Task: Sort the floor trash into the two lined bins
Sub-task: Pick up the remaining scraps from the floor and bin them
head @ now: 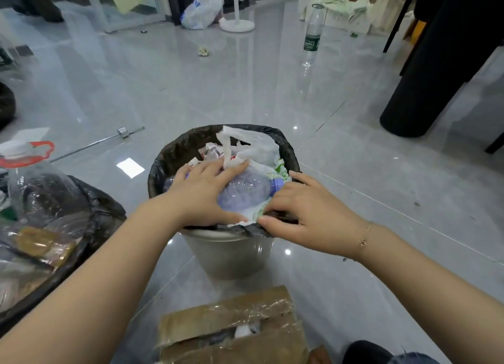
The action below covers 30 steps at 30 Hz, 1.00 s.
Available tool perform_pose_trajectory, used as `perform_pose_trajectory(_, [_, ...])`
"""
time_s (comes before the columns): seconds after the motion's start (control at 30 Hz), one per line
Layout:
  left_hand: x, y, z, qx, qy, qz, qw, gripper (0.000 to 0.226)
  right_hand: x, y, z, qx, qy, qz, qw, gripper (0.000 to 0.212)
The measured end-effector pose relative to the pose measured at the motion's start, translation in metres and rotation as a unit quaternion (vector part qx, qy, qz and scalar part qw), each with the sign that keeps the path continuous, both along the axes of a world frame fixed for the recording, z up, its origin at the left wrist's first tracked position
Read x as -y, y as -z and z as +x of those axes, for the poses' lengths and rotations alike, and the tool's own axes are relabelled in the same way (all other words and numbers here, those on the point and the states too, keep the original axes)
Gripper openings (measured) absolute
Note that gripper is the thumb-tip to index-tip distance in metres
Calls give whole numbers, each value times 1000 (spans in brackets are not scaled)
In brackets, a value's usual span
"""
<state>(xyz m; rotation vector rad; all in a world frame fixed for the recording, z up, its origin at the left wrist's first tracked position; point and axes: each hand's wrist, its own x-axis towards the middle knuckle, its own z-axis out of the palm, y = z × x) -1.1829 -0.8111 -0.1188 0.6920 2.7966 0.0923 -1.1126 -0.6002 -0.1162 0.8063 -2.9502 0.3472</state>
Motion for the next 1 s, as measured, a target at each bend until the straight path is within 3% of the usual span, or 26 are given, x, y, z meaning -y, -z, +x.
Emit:
perform_pose_trajectory(0.13, [-3, 7, -8, -16, -2, -14, 1000, 99, -10, 14, 4, -66, -76, -110, 989, 33])
perform_pose_trajectory(0.3, [-8, 8, -13, -17, 9, -47, 999, 101, -6, 38, 19, -228, -42, -194, 953, 19])
perform_pose_trajectory(0.43, [-17, 10, -14, -27, 20, -98, 995, 102, -3, 45, 33, -270, -14, -245, 931, 19])
perform_pose_trajectory(0.6, [-18, 14, -22, -51, 14, -97, 994, 102, 1, 53, 49, -265, 17, -276, 924, 30])
perform_pose_trajectory(0.73, [-13, 11, -23, -28, 19, -45, 998, 98, -4, 49, 48, -213, 17, -288, 933, 23])
perform_pose_trajectory(0.83, [-4, 3, -25, -2, 5, 42, 999, 87, -10, 42, 45, -173, 18, -293, 940, 18])
perform_pose_trajectory(1.0, [-4, -1, -15, -81, 30, 167, 982, 76, -4, 26, 41, -156, 50, -317, 934, 19])
